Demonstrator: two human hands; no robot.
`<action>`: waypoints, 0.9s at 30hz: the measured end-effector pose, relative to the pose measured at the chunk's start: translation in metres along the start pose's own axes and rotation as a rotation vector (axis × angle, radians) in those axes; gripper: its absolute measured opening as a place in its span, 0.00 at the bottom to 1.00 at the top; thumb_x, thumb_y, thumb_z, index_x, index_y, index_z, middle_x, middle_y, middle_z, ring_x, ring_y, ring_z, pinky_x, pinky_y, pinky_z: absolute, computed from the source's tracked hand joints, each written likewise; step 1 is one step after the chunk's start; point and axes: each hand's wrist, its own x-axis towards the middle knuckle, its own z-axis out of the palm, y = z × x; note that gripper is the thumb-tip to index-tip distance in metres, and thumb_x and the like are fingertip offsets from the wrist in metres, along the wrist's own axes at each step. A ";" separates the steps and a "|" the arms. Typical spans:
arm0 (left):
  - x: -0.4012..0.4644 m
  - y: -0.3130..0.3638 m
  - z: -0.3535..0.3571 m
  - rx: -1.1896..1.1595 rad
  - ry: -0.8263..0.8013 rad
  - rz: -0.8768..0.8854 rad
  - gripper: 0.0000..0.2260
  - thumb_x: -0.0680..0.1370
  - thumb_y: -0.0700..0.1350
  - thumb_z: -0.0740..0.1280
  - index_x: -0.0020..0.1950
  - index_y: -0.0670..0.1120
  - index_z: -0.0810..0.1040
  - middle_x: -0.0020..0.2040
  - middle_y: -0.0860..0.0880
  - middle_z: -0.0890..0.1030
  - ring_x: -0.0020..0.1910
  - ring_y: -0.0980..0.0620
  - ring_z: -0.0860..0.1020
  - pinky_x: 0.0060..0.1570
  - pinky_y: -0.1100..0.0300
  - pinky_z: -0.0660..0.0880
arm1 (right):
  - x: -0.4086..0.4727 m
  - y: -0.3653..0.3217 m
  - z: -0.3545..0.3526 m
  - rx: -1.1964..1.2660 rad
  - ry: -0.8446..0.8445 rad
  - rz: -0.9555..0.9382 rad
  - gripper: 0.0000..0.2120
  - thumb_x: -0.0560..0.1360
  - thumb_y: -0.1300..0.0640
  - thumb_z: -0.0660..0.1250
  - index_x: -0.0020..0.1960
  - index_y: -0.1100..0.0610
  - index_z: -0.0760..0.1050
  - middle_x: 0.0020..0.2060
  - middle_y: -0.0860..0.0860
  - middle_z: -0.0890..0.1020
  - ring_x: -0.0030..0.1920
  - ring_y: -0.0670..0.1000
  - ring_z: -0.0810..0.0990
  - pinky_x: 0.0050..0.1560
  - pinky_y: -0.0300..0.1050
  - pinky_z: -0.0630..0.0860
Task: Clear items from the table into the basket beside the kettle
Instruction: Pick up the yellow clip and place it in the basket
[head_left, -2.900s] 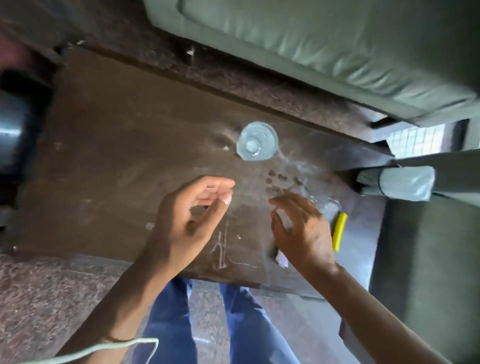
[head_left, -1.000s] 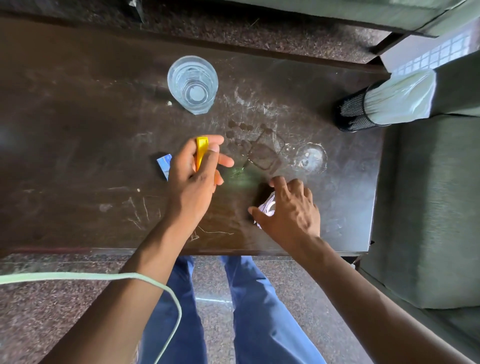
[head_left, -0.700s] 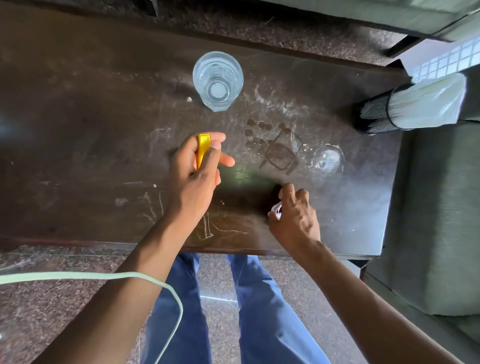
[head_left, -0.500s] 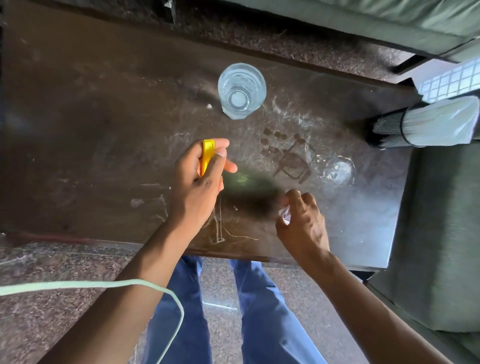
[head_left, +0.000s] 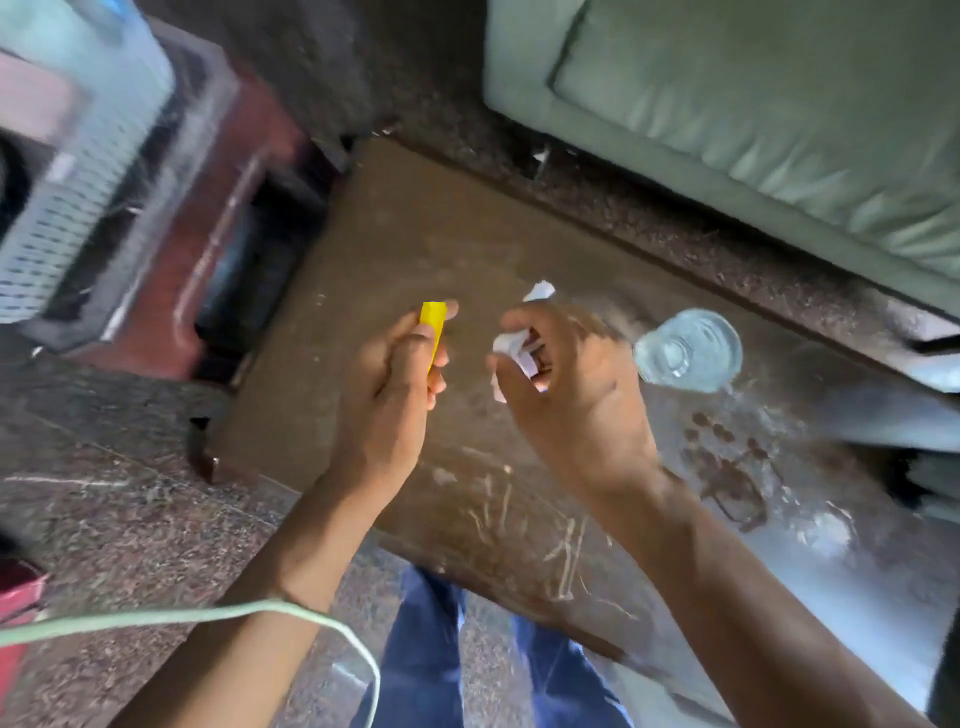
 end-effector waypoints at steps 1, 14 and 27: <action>0.007 0.004 -0.015 0.034 0.033 0.023 0.19 0.83 0.50 0.59 0.66 0.49 0.86 0.41 0.52 0.77 0.33 0.61 0.74 0.34 0.67 0.72 | 0.015 -0.016 0.007 0.011 0.000 -0.045 0.07 0.75 0.61 0.74 0.54 0.59 0.83 0.44 0.53 0.85 0.43 0.57 0.84 0.44 0.56 0.82; 0.101 0.058 -0.194 0.159 0.375 0.279 0.09 0.81 0.57 0.66 0.54 0.71 0.83 0.46 0.57 0.88 0.48 0.53 0.87 0.49 0.50 0.84 | 0.168 -0.200 0.112 0.116 -0.127 -0.304 0.11 0.73 0.55 0.79 0.51 0.57 0.83 0.40 0.47 0.85 0.40 0.47 0.83 0.47 0.48 0.83; 0.160 0.056 -0.288 0.476 0.491 0.294 0.11 0.86 0.43 0.70 0.66 0.46 0.88 0.45 0.52 0.84 0.39 0.52 0.77 0.44 0.60 0.72 | 0.277 -0.287 0.220 -0.255 -0.226 -0.352 0.17 0.74 0.53 0.79 0.61 0.57 0.83 0.58 0.53 0.86 0.59 0.52 0.85 0.59 0.41 0.78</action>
